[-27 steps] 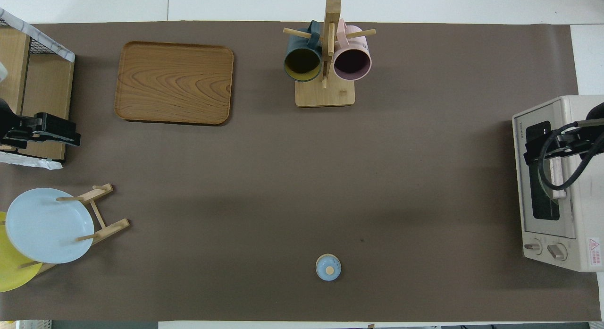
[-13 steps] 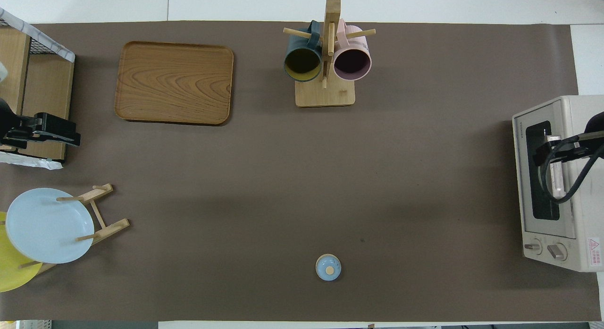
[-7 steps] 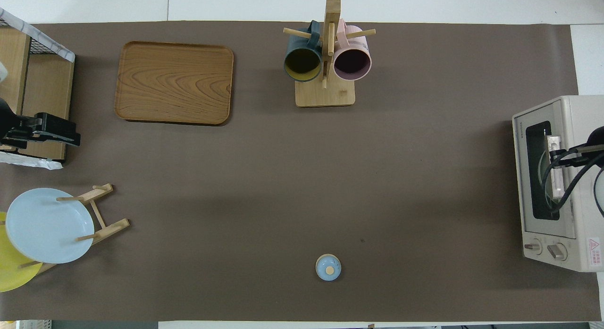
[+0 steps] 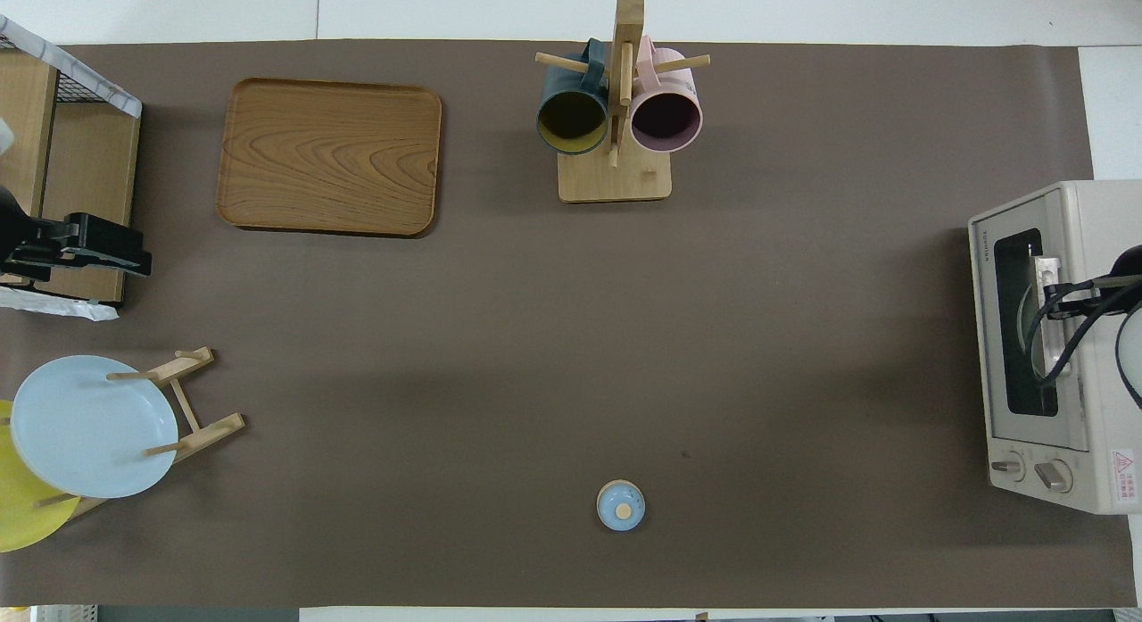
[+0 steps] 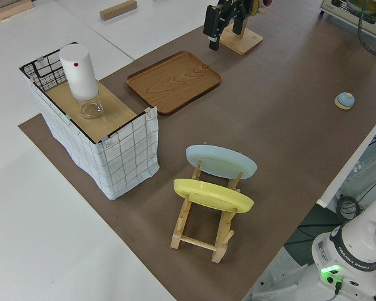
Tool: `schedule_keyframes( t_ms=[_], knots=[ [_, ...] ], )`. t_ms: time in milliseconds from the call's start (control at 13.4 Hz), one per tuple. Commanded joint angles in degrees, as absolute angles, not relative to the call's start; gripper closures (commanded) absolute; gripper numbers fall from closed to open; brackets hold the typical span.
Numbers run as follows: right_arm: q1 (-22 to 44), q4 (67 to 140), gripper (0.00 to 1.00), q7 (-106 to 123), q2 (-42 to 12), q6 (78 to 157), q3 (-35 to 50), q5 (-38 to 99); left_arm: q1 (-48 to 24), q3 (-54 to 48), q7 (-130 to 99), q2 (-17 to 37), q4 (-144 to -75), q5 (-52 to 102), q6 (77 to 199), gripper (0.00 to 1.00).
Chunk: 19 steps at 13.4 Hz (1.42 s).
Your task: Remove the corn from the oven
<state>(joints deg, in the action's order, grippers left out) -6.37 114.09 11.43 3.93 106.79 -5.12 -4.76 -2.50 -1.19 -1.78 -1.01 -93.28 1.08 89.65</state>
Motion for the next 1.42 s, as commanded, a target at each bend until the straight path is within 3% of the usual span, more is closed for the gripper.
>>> schedule_keyframes(
  t_ms=[0, 671, 1341],
  knots=[
    [-7.47, 115.22, 1.0, 12.22, 3.87, 107.93, -4.83, -5.36, -2.11, -1.41, -1.76, -1.49, -94.04, -0.09, 90.0, 0.0],
    [-8.44, 117.86, 1.0, 12.13, 3.96, 108.72, -4.75, -4.4, -2.28, -1.41, -1.85, -1.49, -94.04, -0.09, 90.0, 0.0],
    [-4.66, 118.04, 1.0, 8.79, 2.99, 110.03, -4.22, -2.55, -2.11, -1.41, -1.85, -1.49, -94.04, -0.09, 89.74, 0.0]
  ],
)
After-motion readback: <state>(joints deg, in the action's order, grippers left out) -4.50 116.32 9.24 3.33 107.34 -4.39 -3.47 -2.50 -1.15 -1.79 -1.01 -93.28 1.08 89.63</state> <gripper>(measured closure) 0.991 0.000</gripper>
